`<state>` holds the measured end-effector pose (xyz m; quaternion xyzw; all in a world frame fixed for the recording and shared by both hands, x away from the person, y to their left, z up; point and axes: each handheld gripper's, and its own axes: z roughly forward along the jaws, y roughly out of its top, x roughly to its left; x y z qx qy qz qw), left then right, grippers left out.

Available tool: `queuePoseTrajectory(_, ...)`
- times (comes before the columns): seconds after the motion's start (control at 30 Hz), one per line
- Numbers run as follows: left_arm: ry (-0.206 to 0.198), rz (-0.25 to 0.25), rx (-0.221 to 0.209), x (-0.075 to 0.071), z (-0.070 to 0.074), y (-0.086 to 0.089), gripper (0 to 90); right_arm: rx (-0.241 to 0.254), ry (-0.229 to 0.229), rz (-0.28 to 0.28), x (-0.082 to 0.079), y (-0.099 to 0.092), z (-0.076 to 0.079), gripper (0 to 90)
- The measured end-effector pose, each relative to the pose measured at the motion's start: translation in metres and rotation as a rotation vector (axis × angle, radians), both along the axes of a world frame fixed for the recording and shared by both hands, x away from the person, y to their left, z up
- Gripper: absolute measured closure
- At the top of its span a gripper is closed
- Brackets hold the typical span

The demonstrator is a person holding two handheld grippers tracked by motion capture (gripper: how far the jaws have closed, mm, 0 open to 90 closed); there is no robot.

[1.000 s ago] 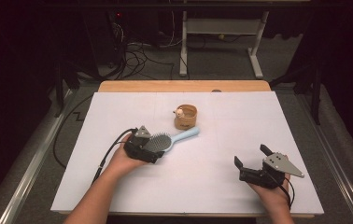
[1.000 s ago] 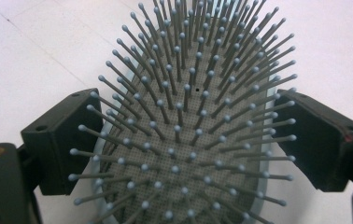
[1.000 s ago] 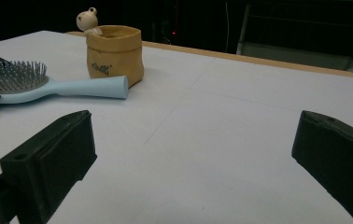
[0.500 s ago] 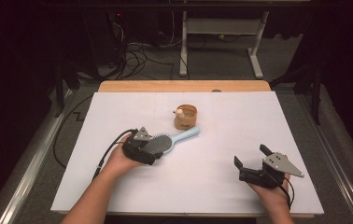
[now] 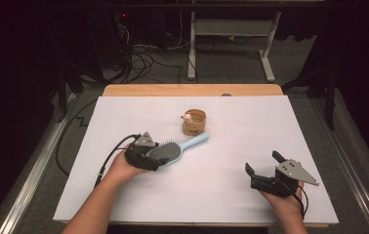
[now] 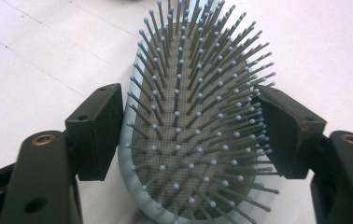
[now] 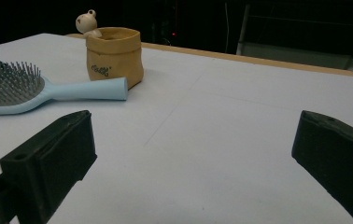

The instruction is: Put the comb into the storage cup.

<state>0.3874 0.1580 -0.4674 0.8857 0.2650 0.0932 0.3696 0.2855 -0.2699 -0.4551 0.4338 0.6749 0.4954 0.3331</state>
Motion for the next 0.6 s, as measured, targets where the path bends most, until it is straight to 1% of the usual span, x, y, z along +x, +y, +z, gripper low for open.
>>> queuePoseTrajectory(0.23, 0.007, -0.011, -0.007, -0.004, 0.000, 0.001, 30.6, 0.005, 0.003, -0.002, 0.000, 0.000, 0.000, 0.2)
queuePoseTrajectory(0.37, 0.018, -0.011, -0.026, -0.007, -0.001, 0.004, 30.7, 0.006, 0.006, -0.004, 0.000, 0.000, -0.001, 0.2)
queuePoseTrajectory(0.6, 0.020, -0.025, -0.031, -0.018, -0.002, 0.009, 31.0, 0.009, 0.006, -0.007, 0.000, 0.000, -0.001, 0.2)
